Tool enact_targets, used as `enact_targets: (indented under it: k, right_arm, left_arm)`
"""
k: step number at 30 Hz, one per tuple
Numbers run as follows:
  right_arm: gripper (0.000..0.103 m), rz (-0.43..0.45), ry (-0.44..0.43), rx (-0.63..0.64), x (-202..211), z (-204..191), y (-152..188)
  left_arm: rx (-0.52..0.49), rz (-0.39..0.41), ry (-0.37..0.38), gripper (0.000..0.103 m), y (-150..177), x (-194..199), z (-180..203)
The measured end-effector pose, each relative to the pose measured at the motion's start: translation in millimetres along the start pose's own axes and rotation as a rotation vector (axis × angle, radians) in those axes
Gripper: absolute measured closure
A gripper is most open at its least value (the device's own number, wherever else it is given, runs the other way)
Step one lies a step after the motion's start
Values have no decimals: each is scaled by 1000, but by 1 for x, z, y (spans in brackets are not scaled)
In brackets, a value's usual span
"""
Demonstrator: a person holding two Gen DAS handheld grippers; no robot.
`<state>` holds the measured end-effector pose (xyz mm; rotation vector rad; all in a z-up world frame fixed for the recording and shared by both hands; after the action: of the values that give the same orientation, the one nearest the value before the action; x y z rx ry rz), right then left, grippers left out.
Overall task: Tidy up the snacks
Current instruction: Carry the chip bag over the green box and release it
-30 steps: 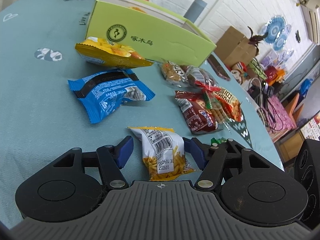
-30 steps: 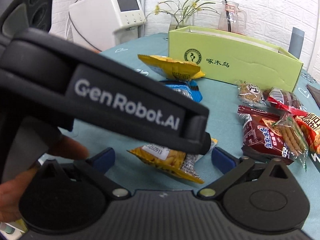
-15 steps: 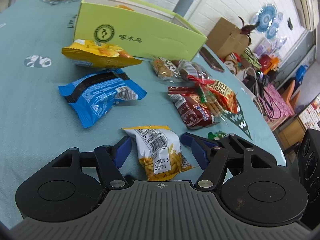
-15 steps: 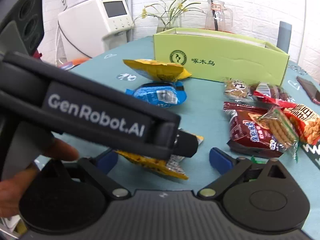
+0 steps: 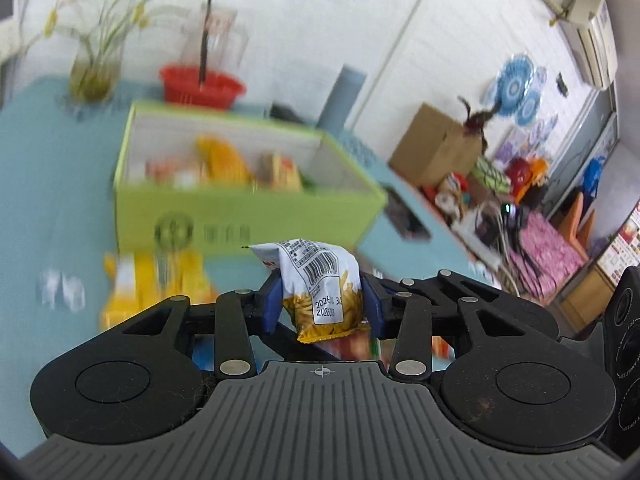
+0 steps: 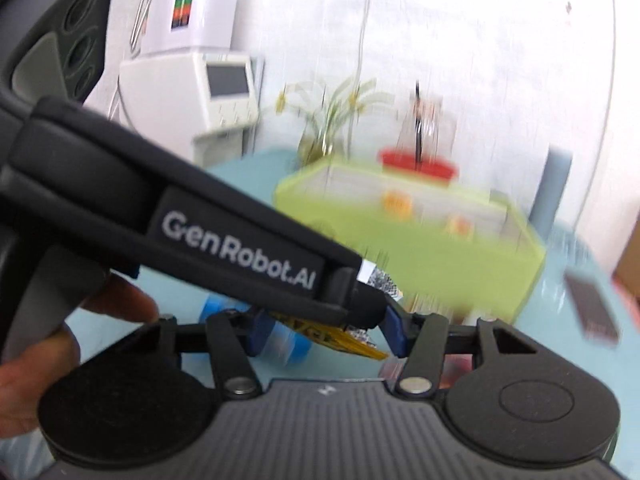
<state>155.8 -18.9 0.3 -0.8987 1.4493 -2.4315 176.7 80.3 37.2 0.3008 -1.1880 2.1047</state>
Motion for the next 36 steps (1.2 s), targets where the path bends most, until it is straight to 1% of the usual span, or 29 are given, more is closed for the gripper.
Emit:
enact_targets:
  k: [2, 4, 6, 8, 11, 14, 15, 16, 17, 19, 20, 22, 23, 24, 26, 27, 28, 29, 30, 32, 34, 35, 36]
  right_arm:
    - [46, 34, 4, 0, -21, 22, -19]
    - [46, 48, -1, -10, -48, 40, -35]
    - [46, 46, -7, -10, -77, 51, -48]
    - [46, 33, -29, -11, -107, 58, -54]
    - [45, -2, -87, -16, -149, 55, -56]
    - [36, -35, -150, -21, -181, 46, -50]
    - [33, -35, -163, -26, -187, 43, -49]
    - [31, -31, -170, -27, -190, 42, -49]
    - [31, -20, -171, -27, -188, 42, -50]
    - [24, 16, -152, -21, -172, 45, -55]
    - [23, 36, -135, -16, -161, 47, -55]
    - [11, 73, -98, 0, -128, 40, -53]
    - [9, 92, -87, 9, -112, 36, -52]
    - [10, 97, -85, 15, -96, 32, -49]
    - [10, 86, -102, 7, -70, 17, -34]
    - [10, 72, -125, -13, -62, 9, -25]
    - [10, 41, -164, -37, -54, -3, -15]
    - [10, 13, -201, -57, -54, -11, -8]
    - [10, -8, -224, -74, -58, -18, -1]
    - [10, -46, -248, -90, -63, -30, 7]
    - [10, -58, -278, -110, -66, -38, 9]
    - [10, -76, -290, -124, -73, -40, 10]
    - [10, -94, -308, -136, -79, -42, 11]
  left_arm:
    - [-20, 37, -11, 82, -34, -14, 3]
    - [-43, 59, -37, 82, -63, -30, 3]
    - [-40, 72, -62, 82, -89, -49, -5]
    - [-25, 66, -86, 82, -107, -68, -22]
    - [19, 39, -127, 82, -121, -92, -51]
    - [53, 9, -156, 81, -126, -108, -78]
    - [56, 6, -159, 82, -127, -110, -84]
    - [56, 15, -167, 80, -129, -109, -88]
    - [55, 32, -171, 78, -131, -105, -90]
    - [50, 75, -147, 65, -132, -88, -88]
    - [46, 100, -129, 62, -131, -75, -86]
    - [39, 137, -115, 56, -126, -49, -81]
    - [36, 154, -108, 54, -121, -37, -80]
    - [33, 164, -103, 52, -115, -26, -79]
    - [39, 170, -119, 48, -97, -6, -82]
    - [58, 163, -135, 47, -87, 0, -86]
    - [79, 137, -152, 46, -79, 1, -89]
    - [81, 96, -158, 47, -72, 0, -91]
    - [95, 71, -167, 49, -64, 0, -94]
    - [119, 22, -199, 51, -47, -2, -101]
    - [132, -15, -209, 51, -35, -6, -107]
    - [153, -41, -201, 51, -29, -11, -111]
    - [166, -72, -184, 53, -26, -18, -114]
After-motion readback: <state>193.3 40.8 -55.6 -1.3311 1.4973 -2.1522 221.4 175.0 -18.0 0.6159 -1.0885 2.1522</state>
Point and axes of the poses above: each gripper's, at about its wrist camera, not at the fingertips, and x roughly against the way its jaws point, z to its right, y to its underside, the point moved 4 cm from there along -x, roughly the way its jaws point, and after that the axes turned 13 degrees about x, right-handed, at the moved point
